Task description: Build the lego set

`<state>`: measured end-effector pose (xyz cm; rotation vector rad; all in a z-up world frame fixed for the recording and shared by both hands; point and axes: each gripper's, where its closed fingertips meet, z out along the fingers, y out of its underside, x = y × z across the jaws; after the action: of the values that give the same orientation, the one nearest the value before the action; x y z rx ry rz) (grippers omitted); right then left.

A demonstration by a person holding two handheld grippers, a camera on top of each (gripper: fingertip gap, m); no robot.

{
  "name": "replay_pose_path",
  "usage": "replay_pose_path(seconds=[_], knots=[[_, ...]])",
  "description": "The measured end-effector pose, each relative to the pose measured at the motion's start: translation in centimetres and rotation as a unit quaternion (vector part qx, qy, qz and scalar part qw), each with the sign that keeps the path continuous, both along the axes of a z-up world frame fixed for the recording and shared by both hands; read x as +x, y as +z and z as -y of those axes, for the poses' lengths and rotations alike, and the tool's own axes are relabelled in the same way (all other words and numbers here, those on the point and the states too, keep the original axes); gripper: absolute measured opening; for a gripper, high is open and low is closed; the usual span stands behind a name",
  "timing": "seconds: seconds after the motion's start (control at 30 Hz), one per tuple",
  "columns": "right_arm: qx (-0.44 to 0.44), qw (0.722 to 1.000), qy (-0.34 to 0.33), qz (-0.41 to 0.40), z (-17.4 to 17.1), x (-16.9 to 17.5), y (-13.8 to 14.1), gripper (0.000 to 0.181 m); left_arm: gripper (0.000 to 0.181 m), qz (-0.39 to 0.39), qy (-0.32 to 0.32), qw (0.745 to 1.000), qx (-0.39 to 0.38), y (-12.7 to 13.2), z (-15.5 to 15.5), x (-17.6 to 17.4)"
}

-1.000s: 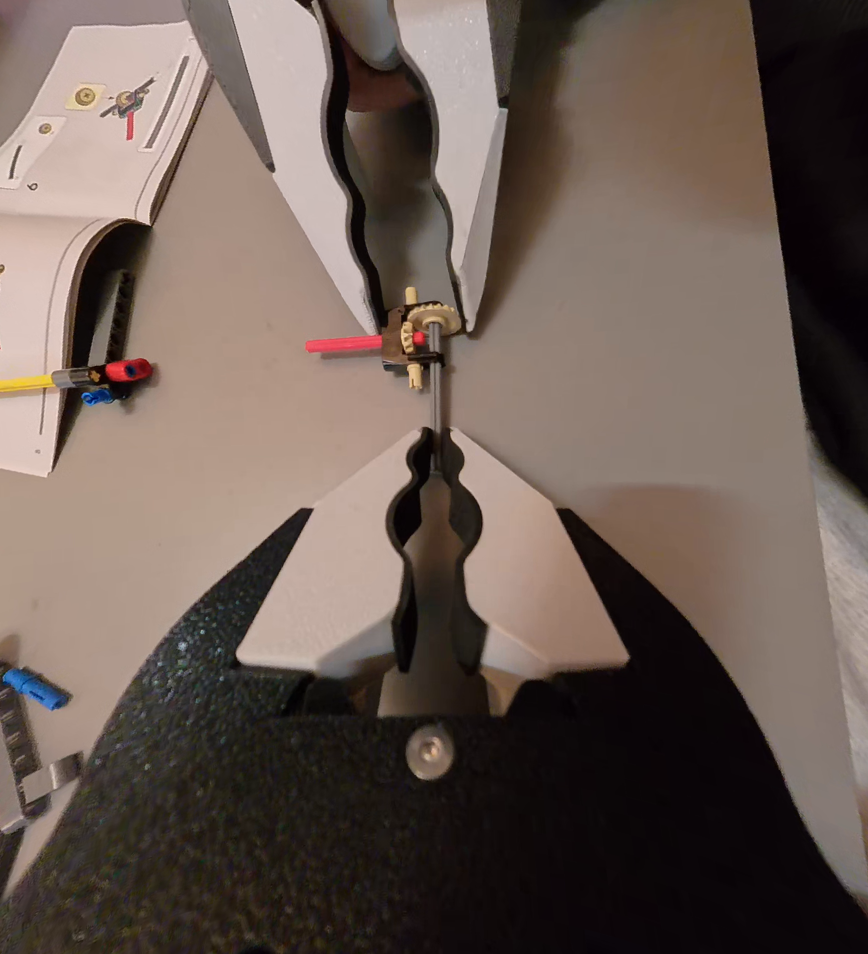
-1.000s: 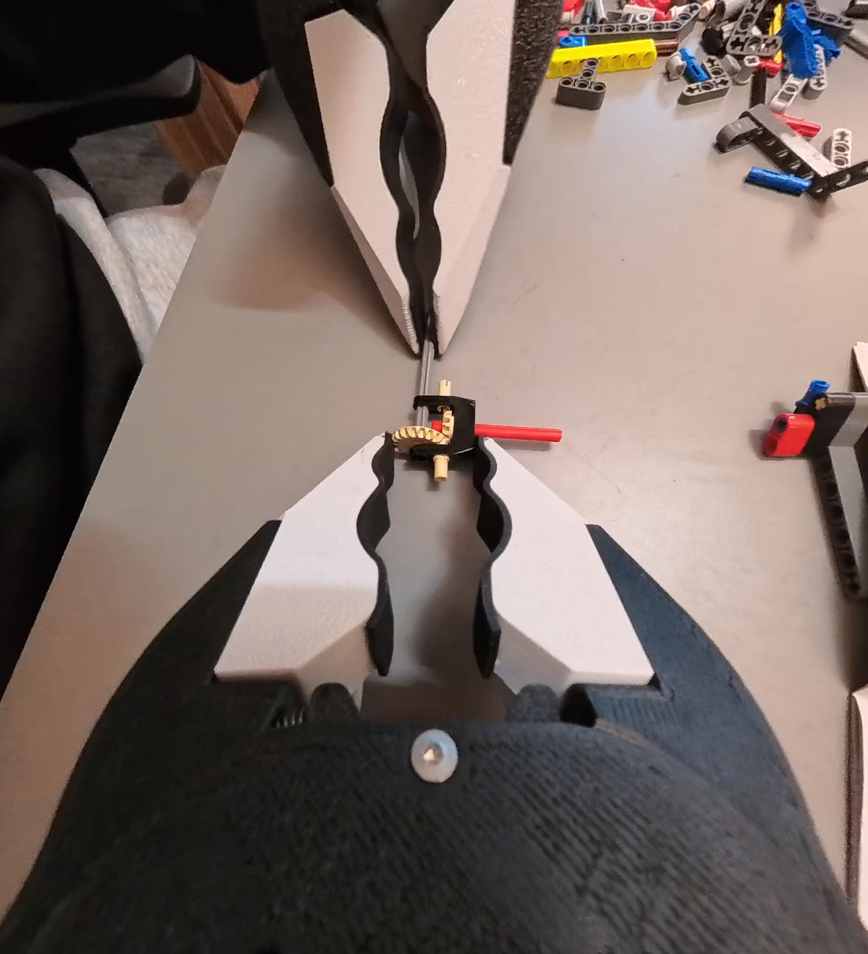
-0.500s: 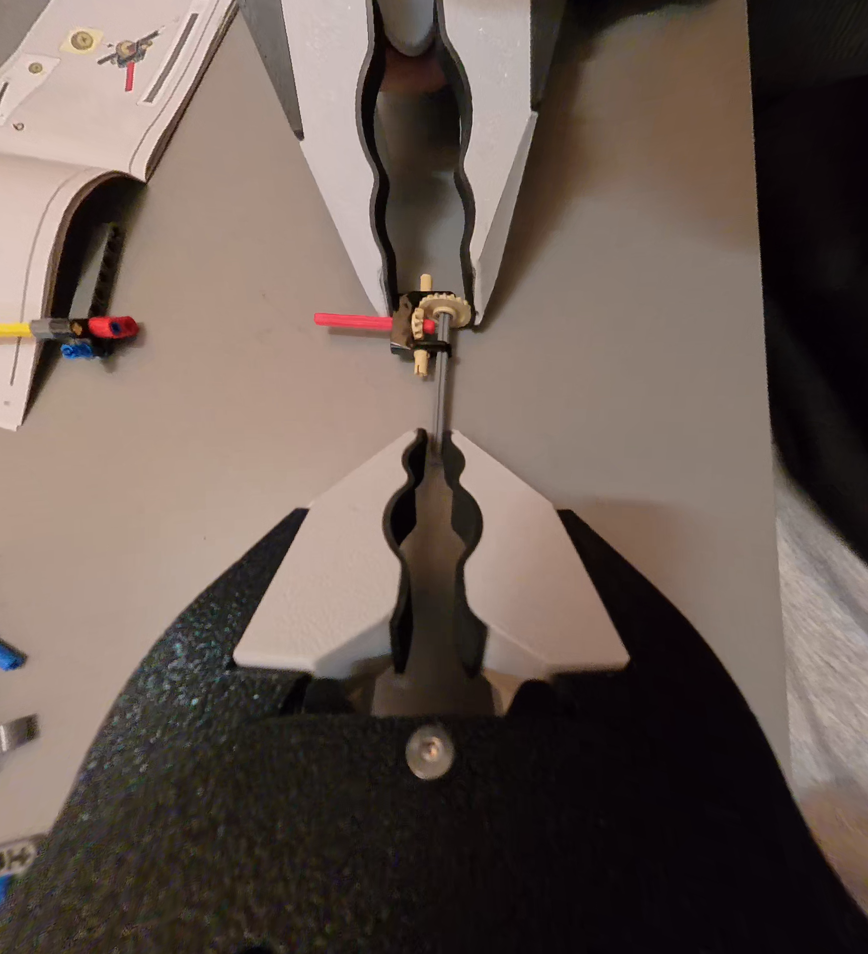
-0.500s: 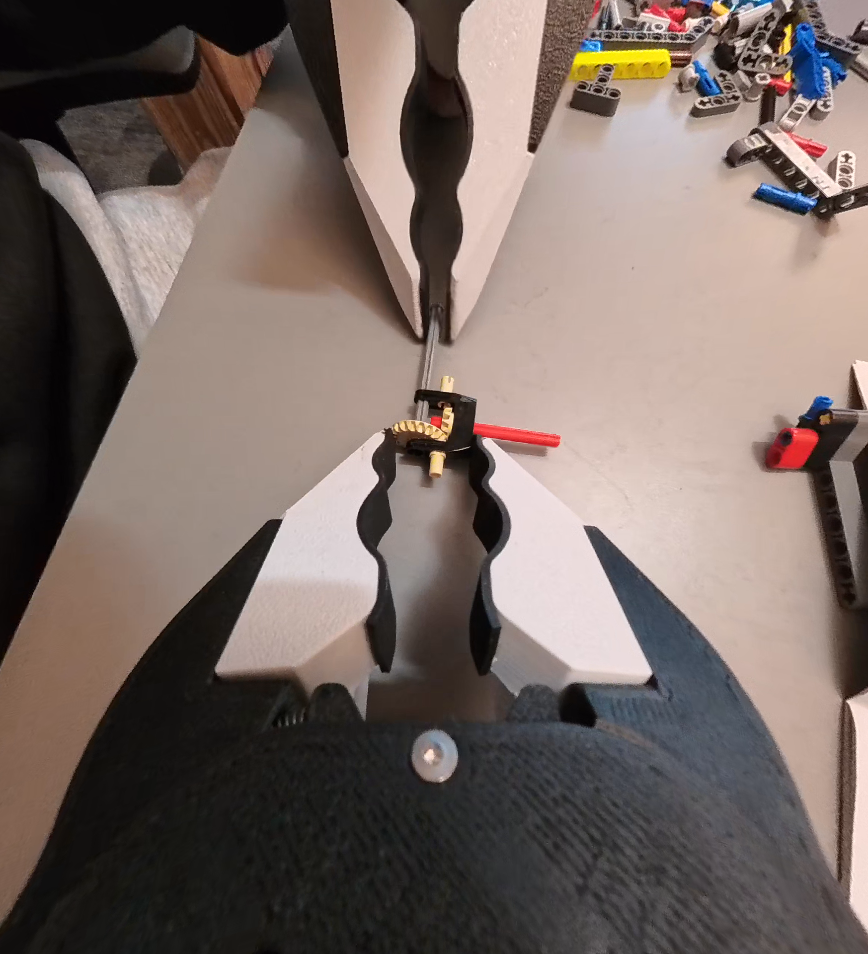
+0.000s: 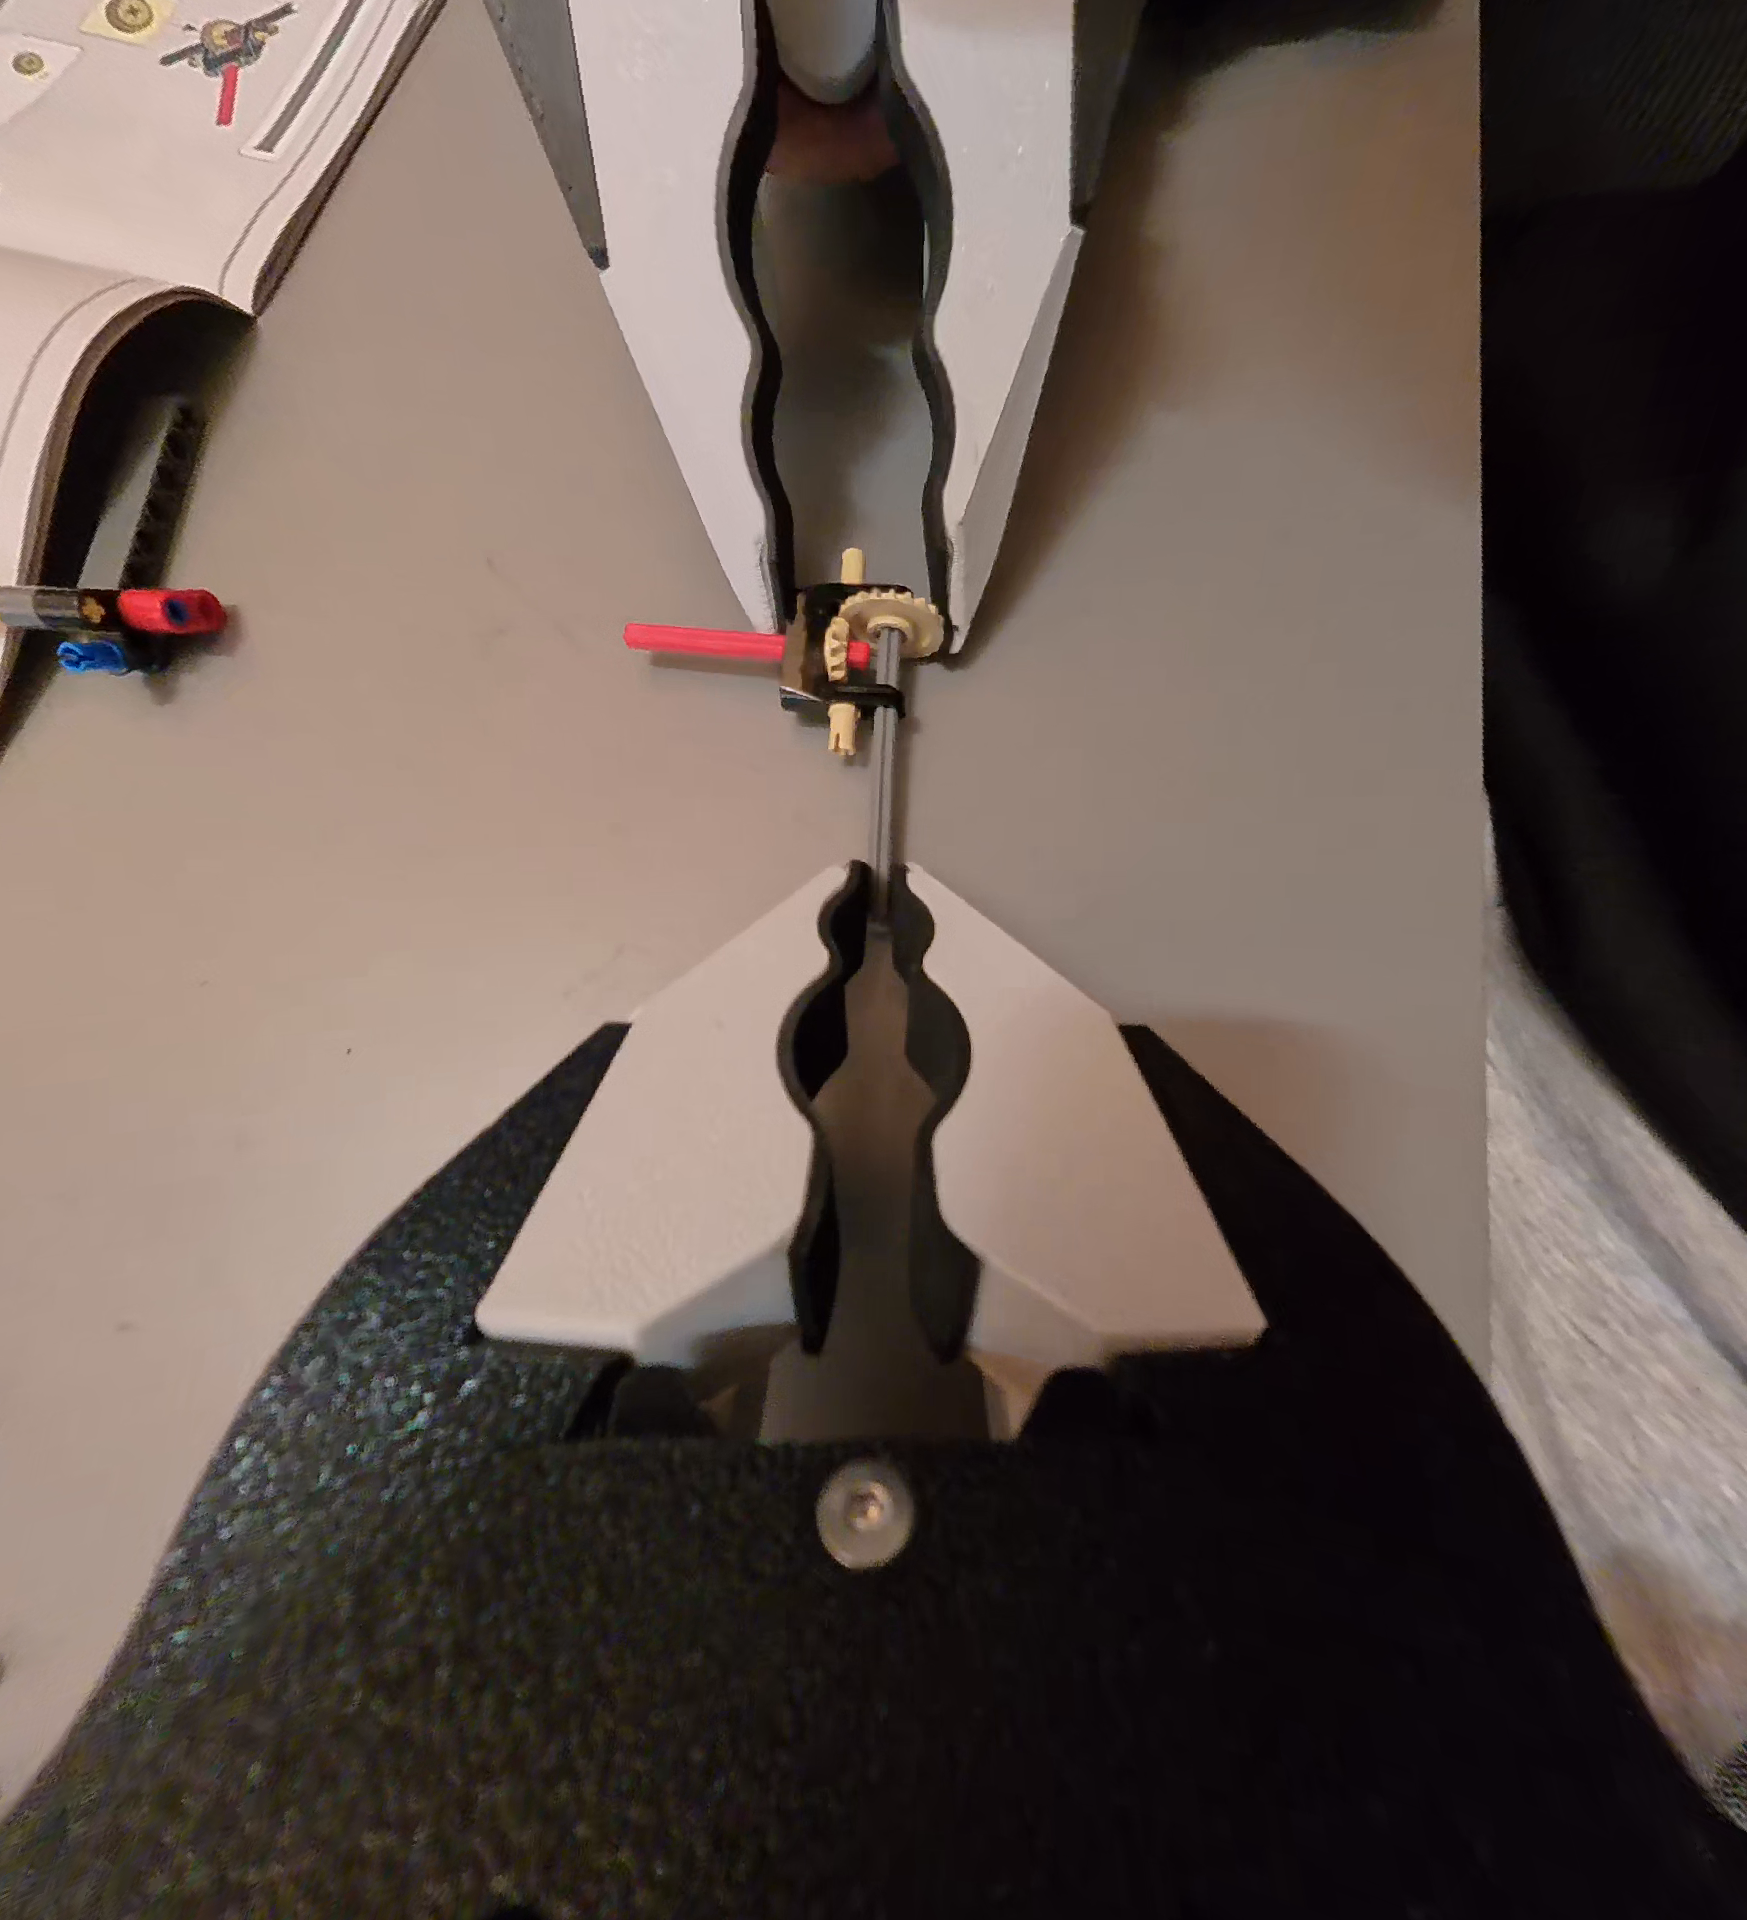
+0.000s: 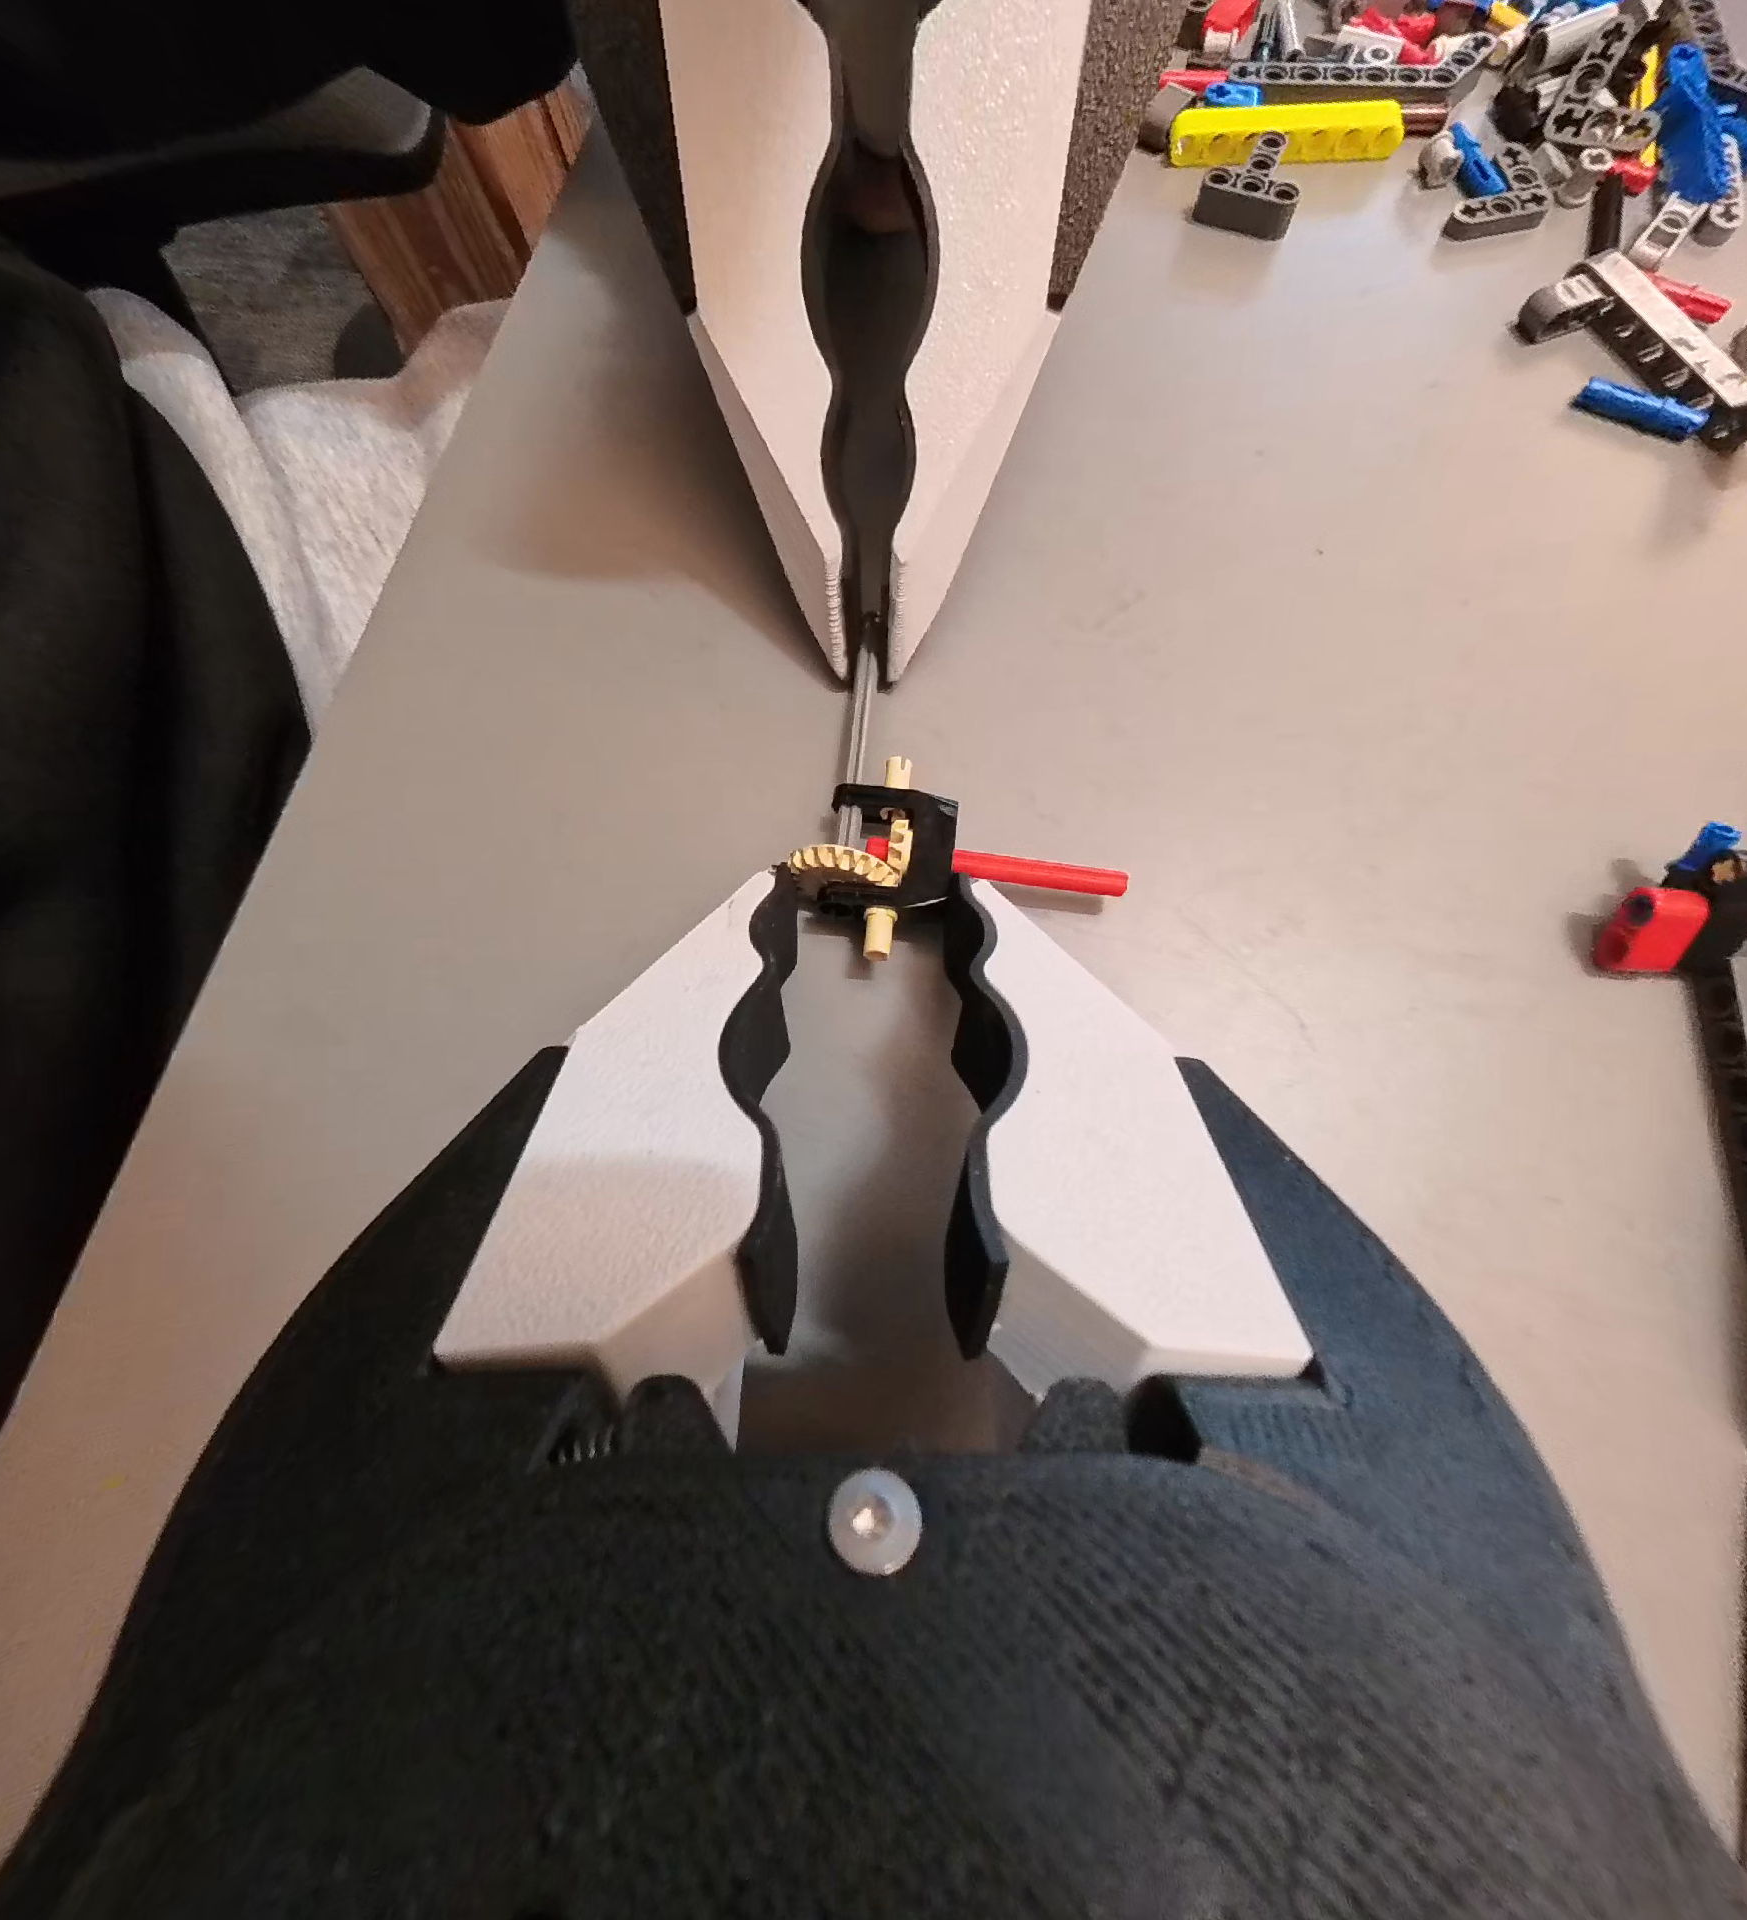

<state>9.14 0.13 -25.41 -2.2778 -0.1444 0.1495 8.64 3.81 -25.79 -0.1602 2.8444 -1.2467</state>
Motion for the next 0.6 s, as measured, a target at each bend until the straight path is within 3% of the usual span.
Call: replay_pose_path(seconds=[0.6], knots=[[0.000, 1.000, 0.000, 0.011, -0.16, -0.07, -0.04, 0.027, 0.001, 0.015, 0.019, 1.000, 0.003, 0.08, -0.11, 0.08]])
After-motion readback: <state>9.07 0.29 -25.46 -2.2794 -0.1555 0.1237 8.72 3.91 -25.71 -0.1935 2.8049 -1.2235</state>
